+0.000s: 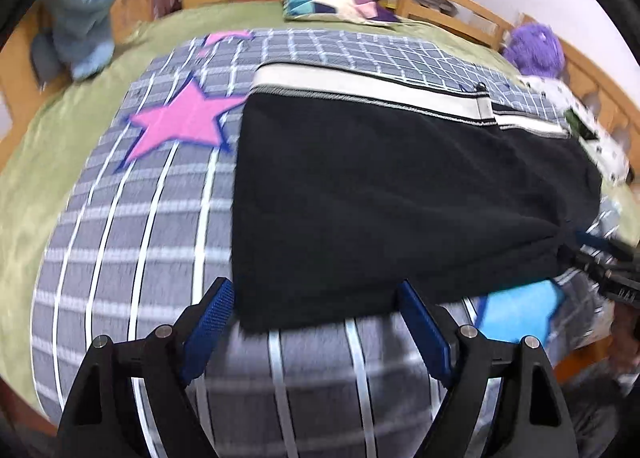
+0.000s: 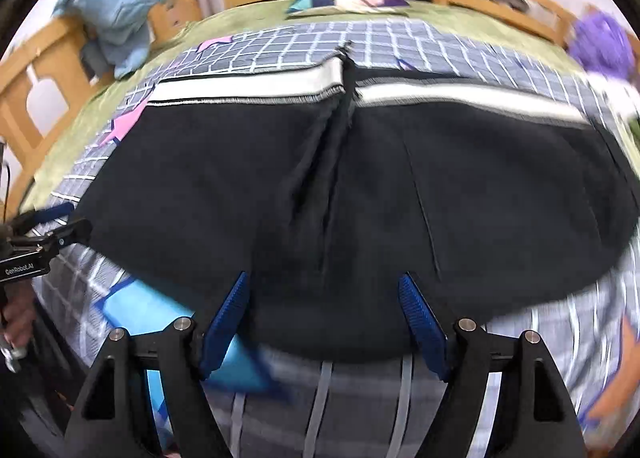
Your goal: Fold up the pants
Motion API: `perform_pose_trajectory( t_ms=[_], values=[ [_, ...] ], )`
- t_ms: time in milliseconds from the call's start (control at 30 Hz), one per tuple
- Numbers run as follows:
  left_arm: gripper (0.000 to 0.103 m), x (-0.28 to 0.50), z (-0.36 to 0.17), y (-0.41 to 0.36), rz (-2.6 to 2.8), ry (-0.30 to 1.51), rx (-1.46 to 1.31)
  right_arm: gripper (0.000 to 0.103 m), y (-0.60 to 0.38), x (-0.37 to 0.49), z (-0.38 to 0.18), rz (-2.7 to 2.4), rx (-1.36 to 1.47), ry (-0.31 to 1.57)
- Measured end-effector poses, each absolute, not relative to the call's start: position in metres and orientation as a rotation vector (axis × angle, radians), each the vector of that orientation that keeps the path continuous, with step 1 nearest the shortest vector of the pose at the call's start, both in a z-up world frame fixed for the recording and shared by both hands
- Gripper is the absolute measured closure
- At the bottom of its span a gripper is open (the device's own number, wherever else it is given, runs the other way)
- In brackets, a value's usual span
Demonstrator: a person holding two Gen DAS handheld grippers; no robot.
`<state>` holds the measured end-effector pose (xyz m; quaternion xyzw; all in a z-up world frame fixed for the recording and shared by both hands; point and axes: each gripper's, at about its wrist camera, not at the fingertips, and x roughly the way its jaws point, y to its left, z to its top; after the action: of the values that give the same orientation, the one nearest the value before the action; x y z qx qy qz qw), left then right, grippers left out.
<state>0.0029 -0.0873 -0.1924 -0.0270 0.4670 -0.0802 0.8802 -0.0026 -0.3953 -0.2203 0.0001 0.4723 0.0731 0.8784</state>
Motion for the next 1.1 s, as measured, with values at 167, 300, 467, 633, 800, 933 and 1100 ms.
perform_pose_trajectory(
  t_ms=[167,300,467,633,800,933,1100],
  values=[
    [0.031,-0.020,-0.168,-0.059,-0.140,0.942,-0.197,0.027,-0.394,-0.037,-0.194,0.059,0.008,0.904],
    [0.034,-0.036,-0.136,-0.039,-0.124,0.885,-0.250,0.042,-0.386,-0.050,-0.155,0.030,0.070,0.821],
    [0.034,-0.045,-0.091,-0.027,-0.125,0.807,-0.281,0.043,-0.369,-0.050,-0.117,0.004,0.074,0.719],
    [0.034,-0.044,-0.065,-0.036,-0.163,0.757,-0.271,0.043,-0.356,-0.055,-0.095,0.047,0.051,0.660],
    [0.034,-0.042,-0.075,-0.044,-0.166,0.738,-0.264,0.043,-0.351,-0.038,-0.106,0.094,0.069,0.717],
    [0.034,-0.029,-0.105,-0.043,-0.155,0.803,-0.280,0.044,-0.353,-0.032,-0.105,0.105,0.091,0.696],
    [0.034,-0.008,-0.162,-0.022,-0.212,0.871,-0.465,0.044,-0.368,-0.030,-0.108,0.071,0.100,0.684]
  ],
)
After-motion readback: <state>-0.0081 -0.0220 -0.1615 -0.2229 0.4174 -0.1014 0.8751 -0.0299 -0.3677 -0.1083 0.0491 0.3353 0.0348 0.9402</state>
